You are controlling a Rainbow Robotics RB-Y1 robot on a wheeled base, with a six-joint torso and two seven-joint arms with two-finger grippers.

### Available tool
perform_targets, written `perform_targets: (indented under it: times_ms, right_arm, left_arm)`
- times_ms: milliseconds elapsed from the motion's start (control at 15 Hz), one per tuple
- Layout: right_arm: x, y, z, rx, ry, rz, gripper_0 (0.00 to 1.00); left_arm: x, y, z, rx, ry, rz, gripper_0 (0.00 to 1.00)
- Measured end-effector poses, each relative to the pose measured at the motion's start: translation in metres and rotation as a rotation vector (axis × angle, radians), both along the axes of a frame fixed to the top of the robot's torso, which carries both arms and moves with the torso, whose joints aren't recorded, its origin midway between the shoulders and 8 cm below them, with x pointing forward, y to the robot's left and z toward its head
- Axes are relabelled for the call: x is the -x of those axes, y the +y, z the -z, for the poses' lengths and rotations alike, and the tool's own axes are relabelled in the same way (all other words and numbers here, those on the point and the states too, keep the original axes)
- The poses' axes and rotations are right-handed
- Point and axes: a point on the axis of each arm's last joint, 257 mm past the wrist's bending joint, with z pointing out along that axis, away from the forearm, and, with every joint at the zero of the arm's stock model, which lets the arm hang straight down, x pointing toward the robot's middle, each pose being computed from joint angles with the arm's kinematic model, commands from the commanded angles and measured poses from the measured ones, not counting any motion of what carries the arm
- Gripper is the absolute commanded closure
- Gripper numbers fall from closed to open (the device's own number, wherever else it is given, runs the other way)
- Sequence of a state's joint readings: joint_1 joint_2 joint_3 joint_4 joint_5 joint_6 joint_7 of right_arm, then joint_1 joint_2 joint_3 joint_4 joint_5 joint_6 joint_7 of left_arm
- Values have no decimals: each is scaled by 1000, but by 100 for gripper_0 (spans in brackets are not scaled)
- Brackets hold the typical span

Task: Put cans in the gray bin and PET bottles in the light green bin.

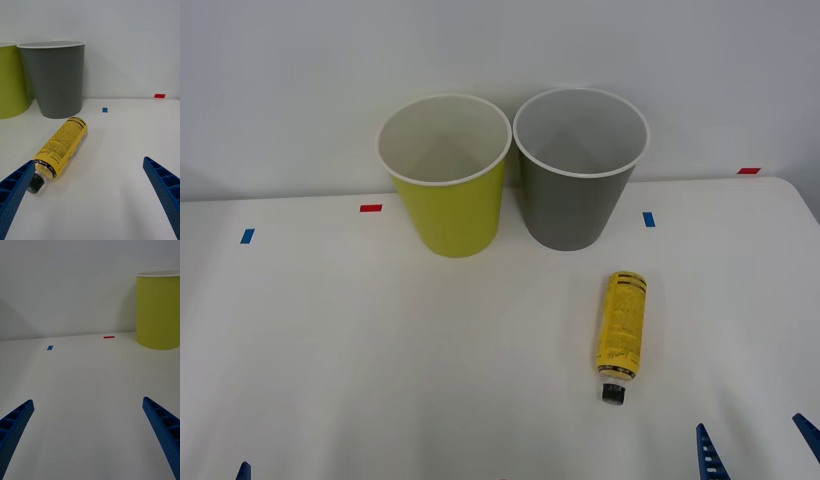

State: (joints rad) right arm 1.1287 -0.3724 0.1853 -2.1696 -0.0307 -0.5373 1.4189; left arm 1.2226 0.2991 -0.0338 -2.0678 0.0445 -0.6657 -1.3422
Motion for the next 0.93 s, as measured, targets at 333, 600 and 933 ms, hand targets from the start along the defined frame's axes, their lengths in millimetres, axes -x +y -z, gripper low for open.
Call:
perform_targets:
  times_ms: [333,600,933]
  right_arm:
    - [-19,18,4,-8,38,-31,0]
    - [-43,31,4,-8,149,-50,0]
    - [-70,44,-17,-27,234,-62,0]
  left_arm:
    - [0,0,0,0,0,0,0]
    - [0,0,0,0,0,0,0]
    - [0,0,0,0,0,0,0]
